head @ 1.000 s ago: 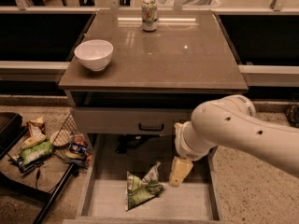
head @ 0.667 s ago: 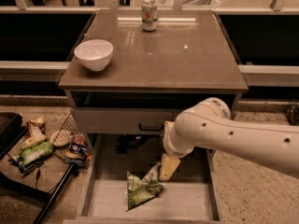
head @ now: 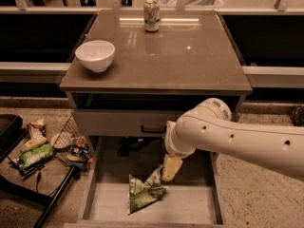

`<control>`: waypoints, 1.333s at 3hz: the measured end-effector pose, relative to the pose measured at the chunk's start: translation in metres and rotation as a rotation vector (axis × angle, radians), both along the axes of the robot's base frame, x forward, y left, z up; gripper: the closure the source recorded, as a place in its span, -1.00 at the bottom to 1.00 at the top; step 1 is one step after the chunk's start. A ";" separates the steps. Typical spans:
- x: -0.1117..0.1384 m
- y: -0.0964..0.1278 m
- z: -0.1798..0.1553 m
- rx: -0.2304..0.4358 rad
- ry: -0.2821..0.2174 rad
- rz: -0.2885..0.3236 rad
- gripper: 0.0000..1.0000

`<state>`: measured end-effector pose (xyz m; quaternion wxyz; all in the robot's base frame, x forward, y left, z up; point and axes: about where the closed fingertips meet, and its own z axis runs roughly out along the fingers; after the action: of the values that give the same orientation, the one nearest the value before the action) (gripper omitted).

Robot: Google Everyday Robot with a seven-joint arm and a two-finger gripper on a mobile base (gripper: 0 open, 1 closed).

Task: Pick green jalapeno chip bag from middle drawer and place on counter

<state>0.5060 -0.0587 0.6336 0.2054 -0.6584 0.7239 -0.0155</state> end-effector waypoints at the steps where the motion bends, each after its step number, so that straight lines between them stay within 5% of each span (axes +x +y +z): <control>1: -0.015 0.010 -0.039 0.010 0.059 0.034 -1.00; 3: -0.039 0.052 -0.148 0.010 0.137 0.185 -1.00; 4: -0.024 0.059 -0.176 -0.034 0.115 0.229 -1.00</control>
Offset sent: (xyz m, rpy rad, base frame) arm -0.0573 0.0530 -0.1635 0.0154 0.1764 0.2097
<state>0.4819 0.0007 0.4572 0.1528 -0.7400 0.6541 0.0338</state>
